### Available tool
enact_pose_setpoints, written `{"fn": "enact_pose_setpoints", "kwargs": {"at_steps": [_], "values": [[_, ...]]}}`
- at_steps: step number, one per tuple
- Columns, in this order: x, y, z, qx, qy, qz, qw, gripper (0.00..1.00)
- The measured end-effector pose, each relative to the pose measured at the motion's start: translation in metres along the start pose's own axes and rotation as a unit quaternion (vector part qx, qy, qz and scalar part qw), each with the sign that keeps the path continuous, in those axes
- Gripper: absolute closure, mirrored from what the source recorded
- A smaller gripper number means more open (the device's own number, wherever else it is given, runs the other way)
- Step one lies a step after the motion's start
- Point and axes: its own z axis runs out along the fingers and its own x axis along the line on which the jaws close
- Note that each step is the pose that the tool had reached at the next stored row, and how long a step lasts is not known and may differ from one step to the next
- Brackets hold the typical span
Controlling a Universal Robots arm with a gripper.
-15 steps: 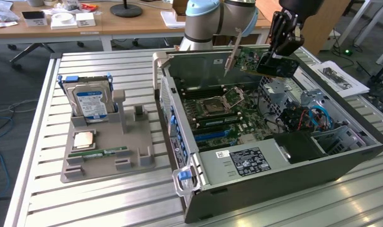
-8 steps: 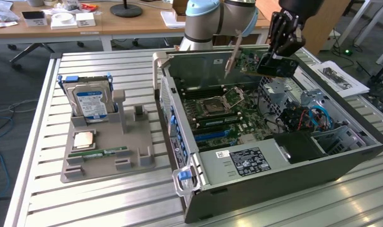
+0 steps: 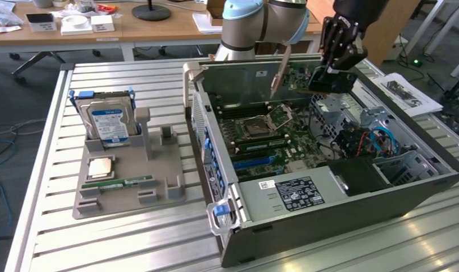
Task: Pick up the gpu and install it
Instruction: 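Insert the gpu into the slot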
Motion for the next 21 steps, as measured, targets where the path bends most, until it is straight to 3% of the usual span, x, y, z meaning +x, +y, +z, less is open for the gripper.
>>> {"fn": "enact_pose_setpoints", "kwargs": {"at_steps": [7, 21], "values": [[0.0004, 0.0010, 0.0032, 0.0030, 0.0000, -0.027, 0.9996, 0.73], [0.0010, 0.0044, 0.0034, 0.0035, 0.0000, -0.031, 0.9995, 0.73]]}}
